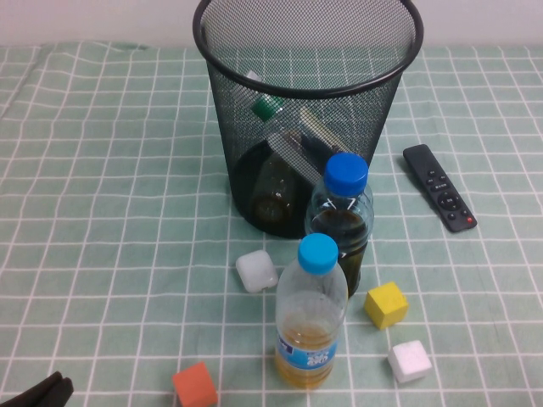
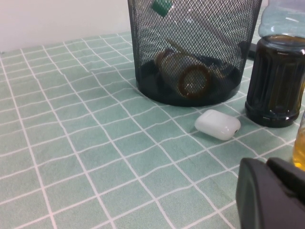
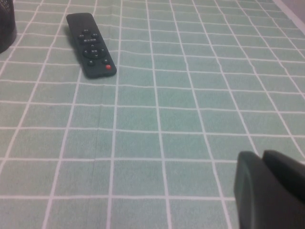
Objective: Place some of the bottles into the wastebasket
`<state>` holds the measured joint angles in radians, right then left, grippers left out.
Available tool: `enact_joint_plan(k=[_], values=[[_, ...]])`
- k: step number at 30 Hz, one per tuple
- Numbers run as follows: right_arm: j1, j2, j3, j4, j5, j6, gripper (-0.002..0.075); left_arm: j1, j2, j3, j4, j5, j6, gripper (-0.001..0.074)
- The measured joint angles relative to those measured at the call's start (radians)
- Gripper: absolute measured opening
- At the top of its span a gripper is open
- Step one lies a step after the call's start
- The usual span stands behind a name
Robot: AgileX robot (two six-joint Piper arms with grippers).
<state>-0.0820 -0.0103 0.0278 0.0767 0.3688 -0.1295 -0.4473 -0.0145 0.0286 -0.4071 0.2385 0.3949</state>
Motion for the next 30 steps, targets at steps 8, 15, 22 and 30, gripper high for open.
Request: enact_joint_plan(k=[8, 15, 22, 30], values=[[0.0, 0.0, 0.0, 0.0, 0.0, 0.0, -0.0008, 0.0, 0.0, 0.0, 0.0, 0.0, 0.0, -0.0004], [0.0, -0.002, 0.0, 0.0, 0.0, 0.002, -0.0008, 0.009, 0.0, 0.0, 0.066, -0.048, -0.004, -0.0004], [0.0, -0.003, 0.0, 0.002, 0.0, 0.002, -0.0008, 0.27, 0.0, 0.0, 0.309, -0.064, -0.283, -0.0004], [0.0, -0.003, 0.0, 0.002, 0.0, 0.004, -0.0008, 0.387, 0.0, 0.0, 0.371, 0.106, -0.349, -0.0004]])
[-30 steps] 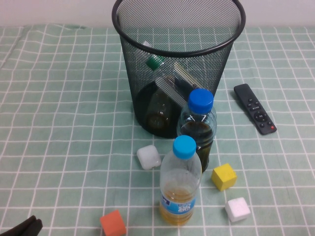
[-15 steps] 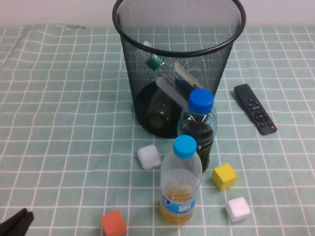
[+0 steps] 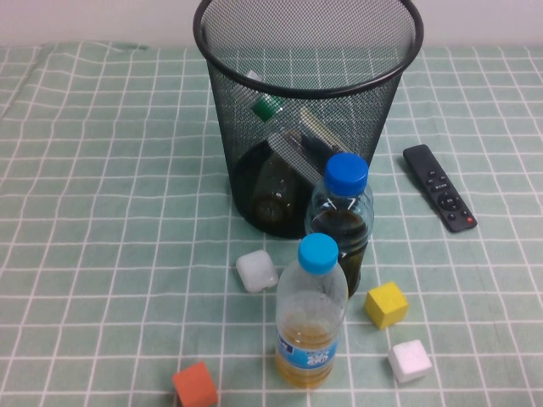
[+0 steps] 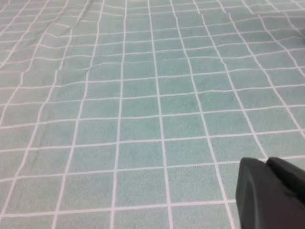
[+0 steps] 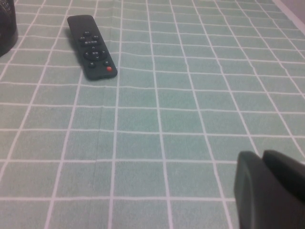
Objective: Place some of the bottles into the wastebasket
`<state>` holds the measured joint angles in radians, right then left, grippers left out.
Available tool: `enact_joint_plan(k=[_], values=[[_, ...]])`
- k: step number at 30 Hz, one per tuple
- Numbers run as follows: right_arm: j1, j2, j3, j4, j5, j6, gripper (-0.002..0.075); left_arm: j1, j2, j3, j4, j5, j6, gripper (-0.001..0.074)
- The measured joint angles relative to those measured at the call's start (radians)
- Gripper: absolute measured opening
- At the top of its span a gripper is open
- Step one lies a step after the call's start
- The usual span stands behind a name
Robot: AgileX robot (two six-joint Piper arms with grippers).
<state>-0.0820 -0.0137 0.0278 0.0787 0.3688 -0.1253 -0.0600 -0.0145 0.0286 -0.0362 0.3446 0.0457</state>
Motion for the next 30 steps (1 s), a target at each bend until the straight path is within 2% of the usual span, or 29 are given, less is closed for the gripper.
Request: enact_joint_plan(k=[30], values=[[0.0, 0.0, 0.0, 0.0, 0.0, 0.0, -0.0008, 0.0, 0.0, 0.0, 0.036, 0.004, -0.012, -0.0004]])
